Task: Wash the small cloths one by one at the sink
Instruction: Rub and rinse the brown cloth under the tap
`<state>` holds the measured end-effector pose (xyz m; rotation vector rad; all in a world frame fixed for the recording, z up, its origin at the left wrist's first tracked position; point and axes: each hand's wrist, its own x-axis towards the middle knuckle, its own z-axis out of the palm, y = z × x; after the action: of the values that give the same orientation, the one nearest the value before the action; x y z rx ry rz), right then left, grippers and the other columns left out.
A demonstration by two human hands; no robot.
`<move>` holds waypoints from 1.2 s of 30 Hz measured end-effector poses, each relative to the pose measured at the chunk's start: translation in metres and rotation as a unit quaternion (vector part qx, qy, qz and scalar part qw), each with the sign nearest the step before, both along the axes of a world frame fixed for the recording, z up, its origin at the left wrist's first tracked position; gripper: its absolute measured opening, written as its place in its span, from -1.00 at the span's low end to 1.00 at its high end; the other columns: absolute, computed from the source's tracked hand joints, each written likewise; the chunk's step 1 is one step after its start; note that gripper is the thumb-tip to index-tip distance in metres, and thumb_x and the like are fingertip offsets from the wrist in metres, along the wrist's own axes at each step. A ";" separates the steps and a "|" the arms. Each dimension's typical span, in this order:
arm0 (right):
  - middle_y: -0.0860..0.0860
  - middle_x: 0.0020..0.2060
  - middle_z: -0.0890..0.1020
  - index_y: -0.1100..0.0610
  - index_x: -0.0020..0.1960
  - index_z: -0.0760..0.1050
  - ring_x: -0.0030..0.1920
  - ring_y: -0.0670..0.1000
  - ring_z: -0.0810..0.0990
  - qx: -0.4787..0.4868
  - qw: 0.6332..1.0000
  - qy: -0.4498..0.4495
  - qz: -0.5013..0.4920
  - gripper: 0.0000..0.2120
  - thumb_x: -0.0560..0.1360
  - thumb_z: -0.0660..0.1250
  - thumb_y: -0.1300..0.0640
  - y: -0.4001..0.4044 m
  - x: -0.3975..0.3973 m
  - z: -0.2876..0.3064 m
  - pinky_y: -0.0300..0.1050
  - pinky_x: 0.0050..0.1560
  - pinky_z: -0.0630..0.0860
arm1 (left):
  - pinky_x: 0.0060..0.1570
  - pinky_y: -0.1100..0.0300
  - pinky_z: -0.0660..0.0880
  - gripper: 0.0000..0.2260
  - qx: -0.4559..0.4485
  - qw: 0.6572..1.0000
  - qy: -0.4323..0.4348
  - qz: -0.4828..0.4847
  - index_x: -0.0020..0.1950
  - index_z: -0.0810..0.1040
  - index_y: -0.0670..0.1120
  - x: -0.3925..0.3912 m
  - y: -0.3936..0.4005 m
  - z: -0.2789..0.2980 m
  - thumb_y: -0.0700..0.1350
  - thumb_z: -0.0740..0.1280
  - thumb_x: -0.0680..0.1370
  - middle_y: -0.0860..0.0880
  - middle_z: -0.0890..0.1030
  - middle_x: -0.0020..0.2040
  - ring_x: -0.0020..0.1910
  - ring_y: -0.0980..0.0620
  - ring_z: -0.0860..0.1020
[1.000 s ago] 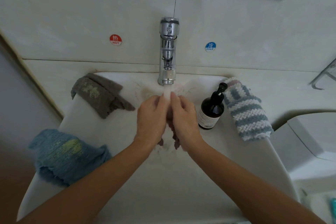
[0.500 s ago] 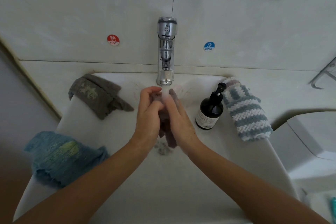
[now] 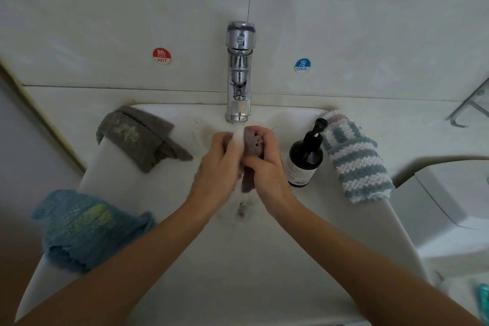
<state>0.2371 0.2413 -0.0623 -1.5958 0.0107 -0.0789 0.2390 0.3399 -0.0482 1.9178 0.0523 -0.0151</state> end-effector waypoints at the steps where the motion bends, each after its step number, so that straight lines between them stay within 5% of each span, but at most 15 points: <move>1: 0.16 -0.24 0.54 -0.03 0.22 0.39 -0.46 0.04 0.44 0.009 1.000 0.003 0.003 -0.56 0.38 0.21 0.28 0.000 0.001 0.000 -0.09 -0.51 0.36 | -0.07 -0.10 0.57 -0.62 -0.016 1.000 -0.007 0.006 0.05 0.43 0.14 0.000 0.001 0.002 0.36 0.06 0.48 0.09 0.60 -0.16 -0.12 0.05 0.59; 4: 0.10 -0.12 0.57 -0.05 0.29 0.40 -0.39 -0.05 0.44 0.004 1.000 0.002 0.003 -0.44 0.30 0.18 0.21 0.001 0.002 -0.001 -0.15 -0.44 0.38 | -0.20 0.17 0.49 -0.86 -0.068 0.997 -0.009 0.041 0.05 0.45 0.08 0.001 0.002 0.007 0.11 0.19 0.59 0.09 0.57 -0.09 -0.14 0.18 0.56; 8: 0.01 0.03 0.59 -0.11 0.36 0.35 -0.25 -0.16 0.44 -0.080 0.997 0.013 -0.001 -0.48 0.39 0.23 -0.02 0.006 -0.002 -0.001 -0.31 -0.32 0.34 | -0.43 0.35 0.47 -0.90 -0.143 0.984 -0.020 0.103 0.07 0.48 0.00 0.003 0.002 0.009 -0.13 0.19 0.62 0.09 0.57 -0.11 -0.33 0.32 0.54; 14: -0.05 -0.20 0.59 -0.13 0.16 0.37 -0.25 0.02 0.53 -0.157 0.984 0.082 0.022 -0.45 0.32 0.20 -0.44 0.011 0.002 -0.005 0.09 -0.17 0.52 | -0.51 0.28 0.39 -0.80 -0.217 0.965 -0.026 0.147 0.19 0.46 -0.02 0.016 0.012 0.011 -0.19 0.15 0.62 -0.09 0.58 -0.02 -0.29 0.06 0.51; 17: -0.07 -0.20 0.65 -0.11 0.03 0.42 -0.24 -0.05 0.62 -0.215 0.972 0.094 0.025 -0.42 0.24 0.12 -0.51 0.009 0.000 -0.002 0.06 -0.08 0.59 | -0.47 0.33 0.39 -0.73 -0.238 0.958 -0.010 0.157 0.30 0.43 -0.02 0.018 0.016 0.011 -0.17 0.15 0.62 -0.09 0.55 0.07 -0.19 0.06 0.50; 20: -0.13 -0.07 0.65 -0.15 0.23 0.39 -0.03 -0.09 0.62 -0.223 0.969 0.101 0.019 -0.29 0.20 0.19 -0.51 0.006 0.001 0.002 0.04 0.07 0.57 | -0.45 0.32 0.42 -0.74 -0.249 0.954 0.002 0.166 0.24 0.49 -0.06 0.019 0.018 0.014 -0.20 0.15 0.59 -0.15 0.56 0.13 -0.10 0.02 0.51; 25: -0.19 0.01 0.61 -0.26 0.41 0.21 0.04 -0.15 0.62 -0.192 0.980 0.049 0.031 -0.30 0.36 0.44 -0.25 -0.001 0.001 0.006 -0.04 0.10 0.58 | -0.39 0.23 0.56 -0.73 -0.225 0.969 -0.003 0.101 0.04 0.59 -0.10 0.014 0.018 0.020 -0.30 0.14 0.53 -0.11 0.64 -0.06 -0.15 0.01 0.62; 28: -0.11 -0.05 0.65 -0.27 0.33 0.30 -0.06 -0.13 0.66 -0.167 0.985 0.007 0.051 -0.37 0.35 0.50 -0.15 -0.003 0.005 0.001 0.01 0.02 0.64 | -0.40 0.22 0.56 -0.68 -0.214 0.975 -0.006 0.063 -0.08 0.61 -0.05 0.012 0.018 0.020 -0.36 0.13 0.48 -0.04 0.66 -0.16 -0.26 0.11 0.63; 33: 0.06 -0.29 0.62 -0.10 -0.15 0.42 -0.25 0.06 0.66 -0.184 0.982 -0.019 0.047 -0.64 0.24 0.45 -0.29 -0.003 0.006 0.001 0.15 -0.18 0.62 | -0.55 0.37 0.38 -0.70 -0.197 0.980 0.017 0.012 -0.02 0.58 -0.17 0.011 0.018 0.023 -0.39 0.12 0.43 -0.06 0.59 -0.30 -0.48 0.18 0.51; 36: -0.05 -0.23 0.64 -0.08 -0.08 0.47 -0.18 0.01 0.66 -0.202 0.979 -0.038 0.005 -0.67 0.34 0.31 -0.30 0.000 0.011 0.000 0.13 -0.19 0.62 | -0.48 0.34 0.37 -0.82 -0.189 0.982 0.017 0.014 0.12 0.45 -0.08 0.010 0.015 0.019 -0.26 0.18 0.56 0.05 0.56 -0.25 -0.48 0.25 0.49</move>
<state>0.2485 0.2414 -0.0624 -1.9976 -0.0766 -0.1413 0.2486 0.3546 -0.0289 1.5363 0.0924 -0.0353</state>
